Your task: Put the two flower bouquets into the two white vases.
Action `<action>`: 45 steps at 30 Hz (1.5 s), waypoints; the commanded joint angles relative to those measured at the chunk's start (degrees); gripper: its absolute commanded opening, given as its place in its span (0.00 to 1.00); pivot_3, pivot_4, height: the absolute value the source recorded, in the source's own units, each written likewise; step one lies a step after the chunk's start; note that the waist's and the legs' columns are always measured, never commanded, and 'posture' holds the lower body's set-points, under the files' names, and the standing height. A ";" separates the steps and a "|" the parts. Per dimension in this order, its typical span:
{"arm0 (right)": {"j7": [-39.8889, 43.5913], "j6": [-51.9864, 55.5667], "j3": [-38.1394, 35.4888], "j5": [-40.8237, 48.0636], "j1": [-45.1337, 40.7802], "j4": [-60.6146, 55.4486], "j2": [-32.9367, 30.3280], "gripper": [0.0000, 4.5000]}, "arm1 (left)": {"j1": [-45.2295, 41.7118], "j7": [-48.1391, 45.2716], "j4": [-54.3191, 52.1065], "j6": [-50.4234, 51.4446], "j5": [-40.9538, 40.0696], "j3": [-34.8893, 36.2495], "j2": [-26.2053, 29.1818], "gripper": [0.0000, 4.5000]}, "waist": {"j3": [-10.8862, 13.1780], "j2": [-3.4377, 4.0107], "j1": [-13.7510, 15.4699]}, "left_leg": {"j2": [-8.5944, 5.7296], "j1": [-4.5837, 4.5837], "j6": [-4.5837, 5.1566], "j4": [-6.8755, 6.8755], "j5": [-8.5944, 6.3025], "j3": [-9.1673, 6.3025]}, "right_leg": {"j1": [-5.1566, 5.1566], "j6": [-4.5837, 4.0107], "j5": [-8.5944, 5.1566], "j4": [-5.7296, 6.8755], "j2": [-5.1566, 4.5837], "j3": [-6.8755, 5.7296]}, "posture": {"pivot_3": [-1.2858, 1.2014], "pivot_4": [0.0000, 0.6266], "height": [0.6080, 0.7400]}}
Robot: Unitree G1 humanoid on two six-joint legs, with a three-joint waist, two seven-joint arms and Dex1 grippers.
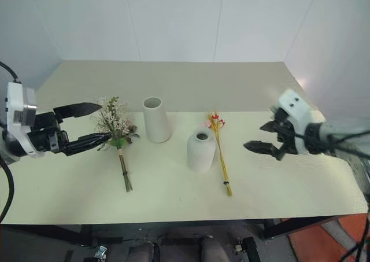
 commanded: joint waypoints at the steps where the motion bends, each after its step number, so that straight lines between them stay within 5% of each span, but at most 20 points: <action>1: -1.55 7.73 5.45 -0.15 -5.39 0.73 1.56 1.00 | -0.84 -0.28 0.29 -1.68 0.68 0.11 -0.12 0.98 | 0.00 0.00 0.08 | 0.00 -0.03 0.00 0.00 0.00 0.00 | -0.01 0.00 -0.01 -0.02 0.00 0.00 | 0.52 0.24 1.00; 16: -6.85 19.20 18.65 -3.70 -16.58 9.51 12.25 1.00 | 1.01 0.05 -0.99 -1.94 0.90 1.52 -0.45 0.98 | 0.00 0.00 0.21 | 0.00 -0.25 0.01 0.02 0.00 0.00 | -0.18 0.19 0.10 0.00 0.01 -0.01 | 0.52 0.24 1.00; 33: -13.06 8.82 30.35 -16.94 -14.84 18.43 21.16 1.00 | 2.04 1.05 -2.53 -1.68 0.73 2.29 -1.05 0.98 | -0.01 -0.01 0.20 | 0.00 -0.35 0.01 0.03 0.00 -0.02 | -0.26 0.39 0.21 0.02 0.02 -0.03 | 0.52 0.24 1.00; 36: -13.21 6.77 30.46 -18.47 -14.25 18.79 21.73 0.87 | 2.21 1.17 -2.68 -1.49 0.59 2.51 -0.90 1.00 | -0.04 -0.06 0.11 | 0.01 -0.24 0.01 0.03 0.00 -0.02 | -0.15 0.39 0.22 0.02 0.03 -0.03 | 0.52 0.24 1.00; 45: -15.17 4.77 27.13 -21.91 -13.08 21.60 23.03 0.18 | 2.38 1.27 -2.88 -0.91 0.32 2.84 -0.56 1.00 | -0.05 -0.07 0.19 | 0.01 -0.08 0.01 0.03 0.00 -0.01 | -0.01 0.23 0.12 0.02 0.03 -0.02 | 0.52 0.24 1.00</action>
